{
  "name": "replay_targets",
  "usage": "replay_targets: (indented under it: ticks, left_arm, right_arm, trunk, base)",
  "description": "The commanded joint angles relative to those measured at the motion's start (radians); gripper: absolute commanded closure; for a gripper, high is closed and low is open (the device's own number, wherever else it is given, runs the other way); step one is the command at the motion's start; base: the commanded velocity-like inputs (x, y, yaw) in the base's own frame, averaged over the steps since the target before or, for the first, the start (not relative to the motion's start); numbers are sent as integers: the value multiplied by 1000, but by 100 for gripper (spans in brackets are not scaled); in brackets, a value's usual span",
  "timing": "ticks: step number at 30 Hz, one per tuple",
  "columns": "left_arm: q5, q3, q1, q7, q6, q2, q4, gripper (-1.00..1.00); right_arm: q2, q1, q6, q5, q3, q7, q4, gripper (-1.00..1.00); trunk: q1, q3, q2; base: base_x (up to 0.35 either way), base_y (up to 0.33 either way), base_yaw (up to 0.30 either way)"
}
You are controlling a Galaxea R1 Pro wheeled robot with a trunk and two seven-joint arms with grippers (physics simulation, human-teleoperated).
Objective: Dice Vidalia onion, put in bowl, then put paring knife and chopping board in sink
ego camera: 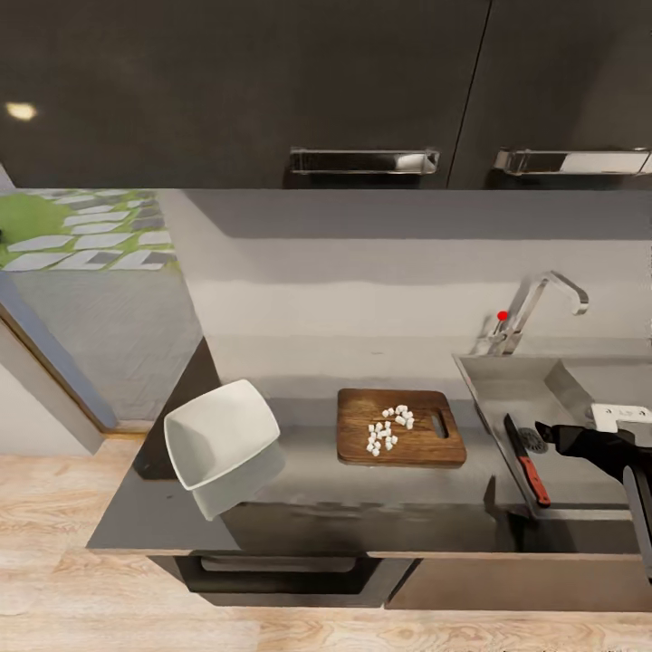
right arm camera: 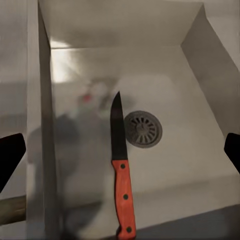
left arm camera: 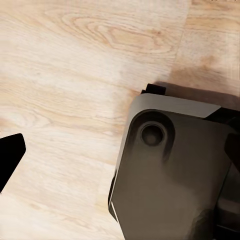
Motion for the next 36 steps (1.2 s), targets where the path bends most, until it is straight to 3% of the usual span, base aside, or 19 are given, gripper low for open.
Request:
replay_targets:
  ticks: [1,16,18,21,23,26,29,30,36]
  left_arm:
    - [8,-8,-2,1,-7,-1,4,-100]
    - [8,-10,-2,1,-7,-3,4,-100]
    - [8,-10,-2,1,-7,-4,4,-100]
    - [8,-10,-2,1,-7,-4,4,-100]
    - [8,-10,-2,1,-7,-4,4,-100]
    - [8,-9,-2,1,-7,-4,4,-100]
    - [8,-9,-2,1,-7,-4,4,-100]
    - [8,-9,-2,0,-7,-4,4,-100]
    - [8,-9,-2,0,-7,-4,4,-100]
  right_arm:
    - [0,-1,4,11,-1,9,-1,-100]
    - [1,-1,5,6,12,37,-5,-100]
    - [3,-2,5,6,40,38,-6,-100]
    - [9,-5,2,6,123,38,-7,-100]
    - [24,-9,1,6,158,37,-7,-100]
    - [68,-32,4,3,177,36,-7,-100]
    - [146,-52,4,4,187,31,-7,-100]
    - [161,-54,4,5,192,28,-7,-100]
    - [173,-56,3,6,197,26,-7,-100]
  trunk:
    - [1,-2,-2]
    - [1,-2,-2]
    - [1,-2,-2]
    - [1,-2,-2]
    - [1,-2,-2]
    - [1,-2,-2]
    - [1,-2,-2]
    - [1,-2,-2]
    - [1,-2,-2]
  base:
    - [0,51,-35]
    - [0,26,-3]
    - [0,0,0]
    - [0,0,0]
    - [0,0,0]
    - [0,0,0]
    - [0,0,0]
    - [0,0,0]
    - [0,0,0]
